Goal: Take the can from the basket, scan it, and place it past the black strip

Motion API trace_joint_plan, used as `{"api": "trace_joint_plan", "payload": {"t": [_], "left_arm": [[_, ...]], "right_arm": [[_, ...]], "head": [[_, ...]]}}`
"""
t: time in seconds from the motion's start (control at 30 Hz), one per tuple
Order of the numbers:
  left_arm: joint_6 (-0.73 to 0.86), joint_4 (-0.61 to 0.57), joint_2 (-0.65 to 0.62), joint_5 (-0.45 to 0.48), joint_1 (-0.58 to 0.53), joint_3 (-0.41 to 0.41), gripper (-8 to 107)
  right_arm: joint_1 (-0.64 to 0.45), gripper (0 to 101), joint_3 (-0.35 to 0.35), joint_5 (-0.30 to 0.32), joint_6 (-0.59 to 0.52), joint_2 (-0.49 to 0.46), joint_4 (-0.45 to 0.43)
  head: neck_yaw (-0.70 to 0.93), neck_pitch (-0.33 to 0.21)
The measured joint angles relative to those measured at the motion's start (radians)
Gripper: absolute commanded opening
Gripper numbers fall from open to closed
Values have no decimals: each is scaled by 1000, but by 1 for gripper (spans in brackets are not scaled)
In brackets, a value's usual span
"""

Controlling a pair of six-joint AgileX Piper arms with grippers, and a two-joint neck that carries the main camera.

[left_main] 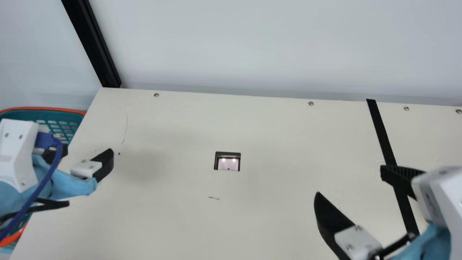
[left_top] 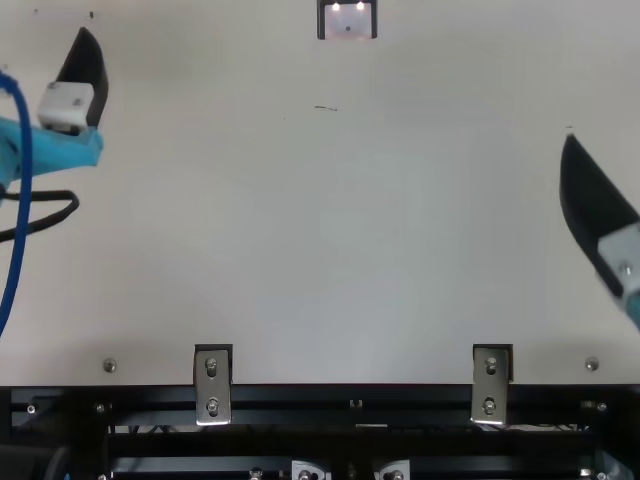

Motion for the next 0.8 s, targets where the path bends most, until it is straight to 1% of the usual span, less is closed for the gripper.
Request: {"api": "trace_joint_plan", "payload": {"t": [0.13, 0.2, 0.3, 0.4, 0.67, 0.73, 0.8], "left_arm": [[2, 24, -75, -29, 28, 43, 90], [2, 32, -126, -47, 43, 67, 90], [6, 40, -194, -41, 64, 88, 90], [6, 40, -223, -41, 64, 88, 90], [6, 40, -223, -38, 64, 88, 90], [8, 46, -239, -41, 62, 88, 90], [17, 56, -264, -56, 66, 90, 90]], "right_arm": [[6, 101, 34, 23, 29, -74, -9], [11, 101, 49, 25, 38, -103, -12], [16, 101, 67, 35, 52, -134, -16], [16, 101, 67, 36, 53, -137, -16], [20, 101, 67, 36, 56, -138, -22], [27, 101, 67, 32, 69, -138, -30], [37, 101, 70, 11, 81, -138, -41]], "head": [[0, 0], [0, 0], [0, 0], [0, 0], [0, 0], [0, 0], [0, 0]]}}
